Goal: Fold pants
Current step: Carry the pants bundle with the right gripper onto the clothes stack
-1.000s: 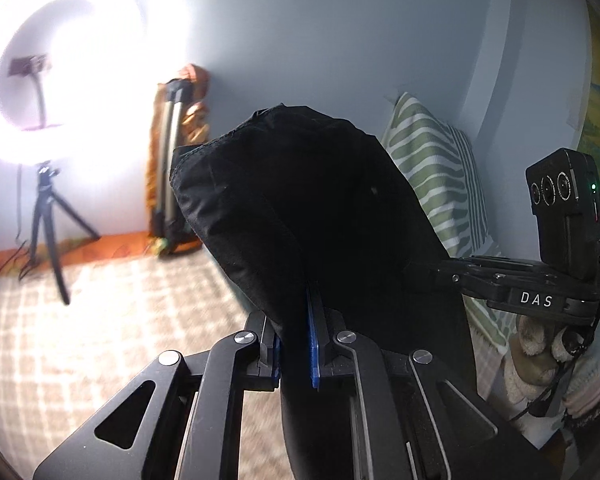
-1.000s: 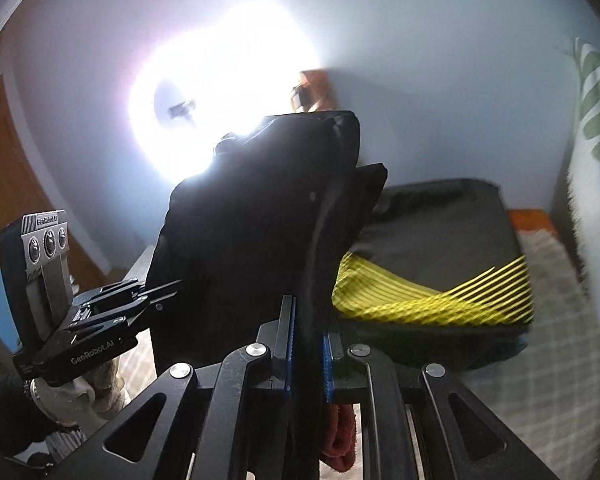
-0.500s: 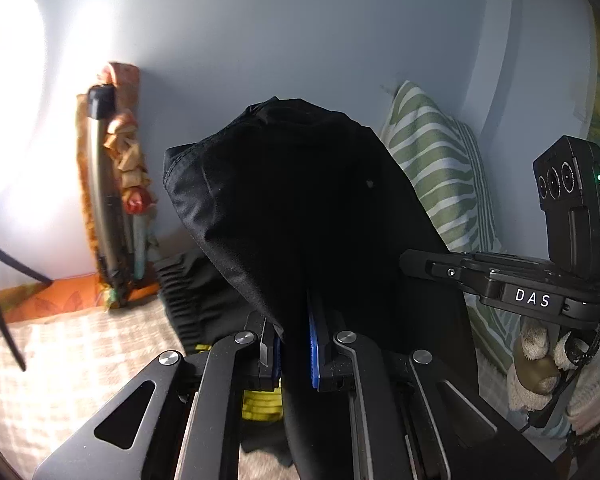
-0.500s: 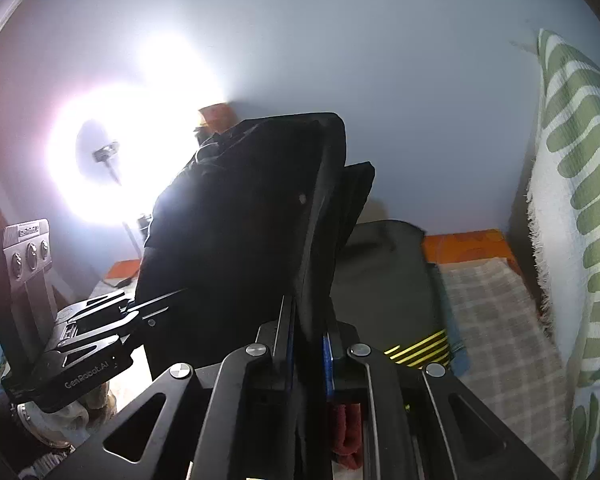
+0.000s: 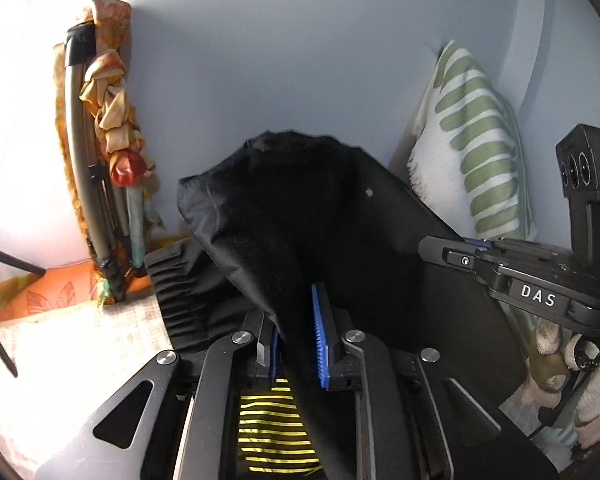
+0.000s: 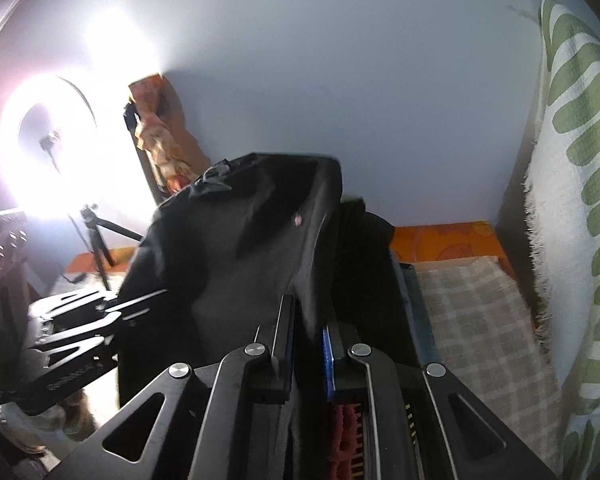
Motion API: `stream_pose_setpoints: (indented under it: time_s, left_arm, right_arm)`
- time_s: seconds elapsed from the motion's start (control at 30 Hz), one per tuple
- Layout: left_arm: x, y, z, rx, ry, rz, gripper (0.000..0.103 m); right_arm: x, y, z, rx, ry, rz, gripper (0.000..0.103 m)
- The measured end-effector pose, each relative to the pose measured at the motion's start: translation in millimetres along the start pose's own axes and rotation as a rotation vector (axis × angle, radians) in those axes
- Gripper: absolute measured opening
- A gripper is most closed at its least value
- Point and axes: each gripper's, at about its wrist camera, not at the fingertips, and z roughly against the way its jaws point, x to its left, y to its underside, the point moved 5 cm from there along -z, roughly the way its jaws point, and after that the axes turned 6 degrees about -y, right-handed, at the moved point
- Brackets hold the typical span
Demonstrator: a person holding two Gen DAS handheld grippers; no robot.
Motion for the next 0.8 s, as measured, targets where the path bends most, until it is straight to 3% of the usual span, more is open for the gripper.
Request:
stream_pose_setpoints:
  time_s: [0.13,0.2,0.23,0.27,0.53,0.8]
  left_arm:
    - [0.2,1.8,2.4,0.009,-0.019,-0.005,0.018]
    - [0.5,2.2,6.2,0.016,-0.029,-0.004,0.031]
    - [1.1,1.8,8.3,0.015,-0.029,-0.002,0.044]
    - [2.3,1.4,9.6,0.011,-0.032,0.002,0.051]
    - [-5.8,-3.6,49.8,-0.066,-0.068,-0.031,0.070]
    - [-8.3,2.9,92.9,-0.110,-0.068,-0.040,0.076]
  right_arm:
    - [-12.2,1.4,1.5,-0.004,0.100,-0.026,0.024]
    - [-14.6,2.3,8.1,-0.013,0.123,-0.022,0.027]
    - [-14.1,2.5,11.0,-0.014,0.130,-0.016,0.032]
    - [-13.2,4.1,15.5,-0.016,0.138,-0.009,0.034]
    - [-3.2,9.7,48.1,-0.044,0.152,-0.002,0.054]
    - [14.0,25.0,87.2,-0.076,0.135,-0.012,0.070]
